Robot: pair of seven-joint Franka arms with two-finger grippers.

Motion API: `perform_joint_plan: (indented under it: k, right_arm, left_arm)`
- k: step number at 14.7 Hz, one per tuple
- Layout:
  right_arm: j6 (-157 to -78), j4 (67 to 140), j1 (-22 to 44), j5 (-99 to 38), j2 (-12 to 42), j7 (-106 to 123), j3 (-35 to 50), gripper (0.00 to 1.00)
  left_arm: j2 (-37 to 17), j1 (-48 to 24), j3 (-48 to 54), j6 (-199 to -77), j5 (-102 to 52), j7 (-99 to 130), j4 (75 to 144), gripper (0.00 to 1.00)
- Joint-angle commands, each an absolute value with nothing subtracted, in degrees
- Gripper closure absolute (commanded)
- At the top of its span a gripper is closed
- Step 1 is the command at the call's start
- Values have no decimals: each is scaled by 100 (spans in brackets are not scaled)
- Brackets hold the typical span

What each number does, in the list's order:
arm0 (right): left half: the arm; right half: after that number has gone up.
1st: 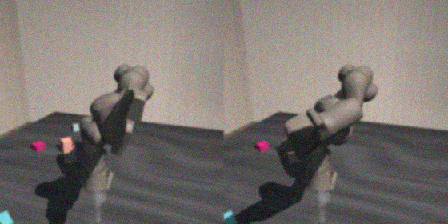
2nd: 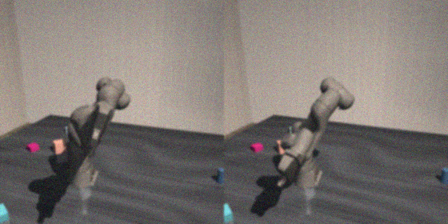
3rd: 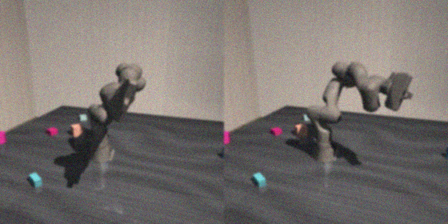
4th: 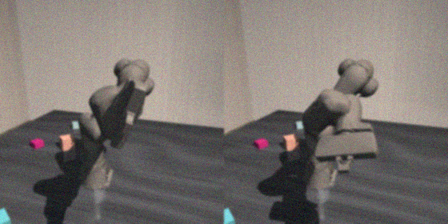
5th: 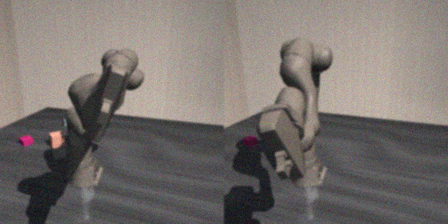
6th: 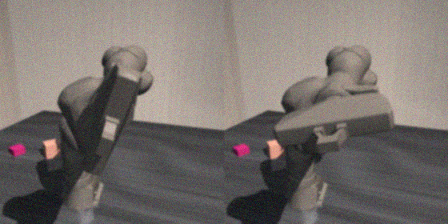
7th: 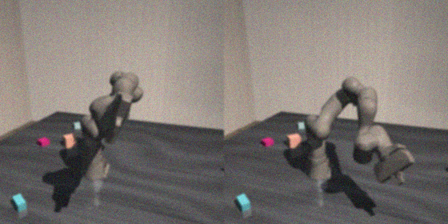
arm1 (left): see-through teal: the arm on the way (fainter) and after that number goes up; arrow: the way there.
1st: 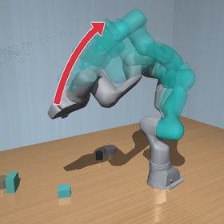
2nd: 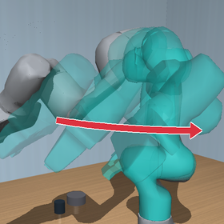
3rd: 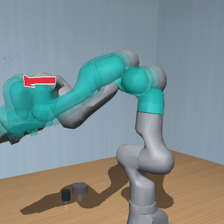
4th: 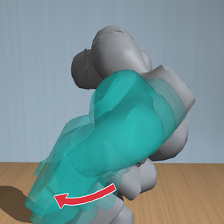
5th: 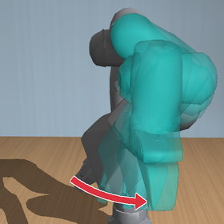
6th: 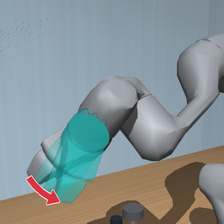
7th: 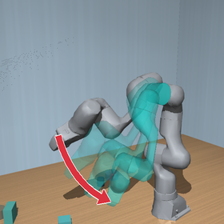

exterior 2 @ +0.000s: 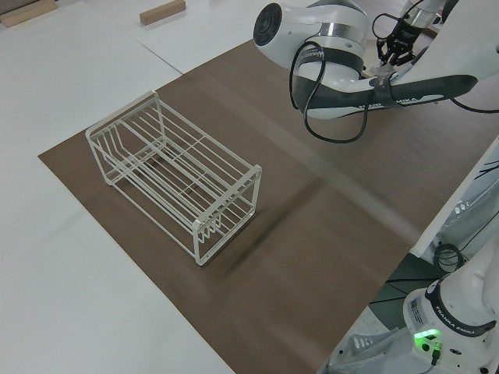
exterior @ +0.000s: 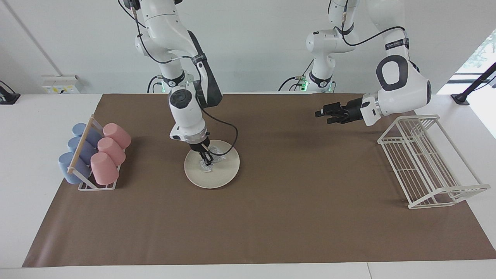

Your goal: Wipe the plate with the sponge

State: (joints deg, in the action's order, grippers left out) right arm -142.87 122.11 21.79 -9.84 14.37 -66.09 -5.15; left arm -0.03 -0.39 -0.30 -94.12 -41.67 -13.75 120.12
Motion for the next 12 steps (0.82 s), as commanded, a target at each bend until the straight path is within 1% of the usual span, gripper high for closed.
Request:
perform_joint_plan:
  k: [1,5,8,10,12]
  right_arm:
    - [-14379,12357,2091,-1037,1503,-6319,-457,100]
    - [-14396,12384,2478,-1194,1503,-6854,-448,100]
    - [-14624,12384,2873,-1878,1529,-7110,-457,100]
    - [-14678,12384,2970,-2030,1538,-7119,-457,100]
    - [-14678,12384,2901,-2030,1547,-7014,-466,100]
  left_arm:
    - [26,0,-18,-9475,-4034,-1283,11979,0]
    - [26,-44,-18,-9501,-4034,-1240,11979,0]
    - [26,-18,-9,-9501,-4025,-1212,11971,0]
    - [26,-44,-17,-9501,-4025,-1239,11979,0]
    - [26,-70,-18,-9501,-3947,-1231,11971,0]
